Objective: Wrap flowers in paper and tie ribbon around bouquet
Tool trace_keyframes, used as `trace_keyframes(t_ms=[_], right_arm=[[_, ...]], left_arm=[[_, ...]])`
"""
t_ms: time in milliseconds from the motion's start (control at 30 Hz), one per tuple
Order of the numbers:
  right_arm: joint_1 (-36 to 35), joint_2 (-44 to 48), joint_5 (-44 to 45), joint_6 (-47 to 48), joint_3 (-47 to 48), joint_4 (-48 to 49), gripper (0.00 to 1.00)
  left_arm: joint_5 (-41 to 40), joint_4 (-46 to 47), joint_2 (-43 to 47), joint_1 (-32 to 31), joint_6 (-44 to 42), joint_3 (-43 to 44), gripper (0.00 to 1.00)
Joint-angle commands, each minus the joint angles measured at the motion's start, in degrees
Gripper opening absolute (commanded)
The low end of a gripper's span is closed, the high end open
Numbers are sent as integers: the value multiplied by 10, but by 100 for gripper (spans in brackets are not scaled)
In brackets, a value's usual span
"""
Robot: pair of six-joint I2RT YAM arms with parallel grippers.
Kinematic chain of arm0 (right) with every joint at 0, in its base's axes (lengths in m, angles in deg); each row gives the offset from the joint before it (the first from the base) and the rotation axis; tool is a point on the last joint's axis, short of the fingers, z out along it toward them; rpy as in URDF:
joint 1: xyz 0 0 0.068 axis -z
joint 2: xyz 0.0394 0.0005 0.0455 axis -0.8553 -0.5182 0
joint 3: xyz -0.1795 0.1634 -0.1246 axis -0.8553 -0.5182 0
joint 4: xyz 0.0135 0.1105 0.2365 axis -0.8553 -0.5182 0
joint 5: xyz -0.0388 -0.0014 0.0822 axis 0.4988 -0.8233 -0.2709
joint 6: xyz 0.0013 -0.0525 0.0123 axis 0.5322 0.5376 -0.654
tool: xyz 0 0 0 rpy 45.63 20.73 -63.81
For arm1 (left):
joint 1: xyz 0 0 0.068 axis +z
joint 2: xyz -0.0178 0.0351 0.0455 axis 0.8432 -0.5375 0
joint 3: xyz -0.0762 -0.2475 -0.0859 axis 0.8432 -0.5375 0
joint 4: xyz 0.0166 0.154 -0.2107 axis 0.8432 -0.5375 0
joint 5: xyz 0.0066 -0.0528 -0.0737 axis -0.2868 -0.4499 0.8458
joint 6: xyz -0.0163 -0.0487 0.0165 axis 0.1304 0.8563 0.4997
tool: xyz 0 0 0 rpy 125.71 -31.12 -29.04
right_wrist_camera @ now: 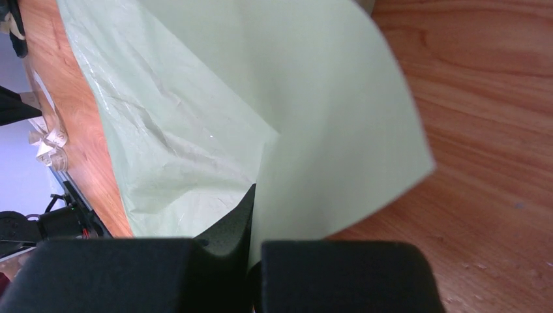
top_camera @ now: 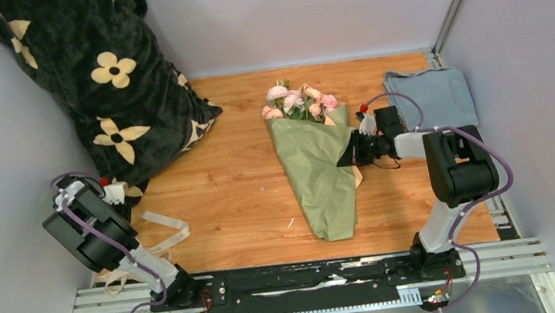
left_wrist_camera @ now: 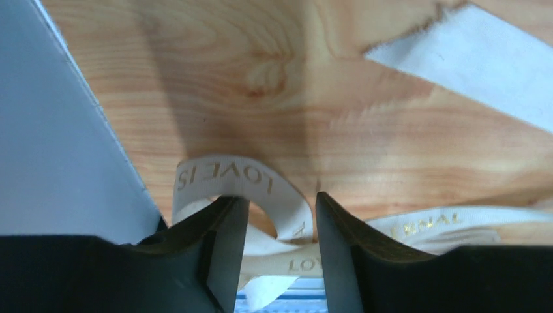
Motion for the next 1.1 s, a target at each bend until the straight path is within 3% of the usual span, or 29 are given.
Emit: trace_keyframes(t_ms=[0,33,67,100,300,367,467,567,667,800,967,1067], right_arm=[[-6,7,24,18,8,-34,0],[-7,9,23,17,8,-33,0],[-7,10,23,17,8,-33,0],[-7,12,23,17,8,-33,0],[-6,16,31,10,15,-41,0],[-6,14,32,4,18,-37,0],[-6,12,37,-2,24,-35,0],[-6,10,43,-8,30,-36,0],[-6,10,49,-10,30,-37,0],[-6,11,49,-12,33,-40,0],[-4,17,54,-2,47,-56,0],[-2,18,57,5,63,-84,0]], left_arm=[[4,37,-47,3,25,2,41],[14,32,-49,3,25,3,28],[30,19,-43,2,21,2,4],[55,2,-27,2,17,3,0],[258,-160,179,-38,12,93,0],[287,-170,269,-126,50,144,0],[302,-169,320,-317,106,265,0],[324,-169,289,-485,181,413,0],[312,-169,234,-604,235,517,0],[313,-169,198,-689,237,506,0],[318,-169,182,-726,208,410,0],[293,-169,164,-783,181,341,0]])
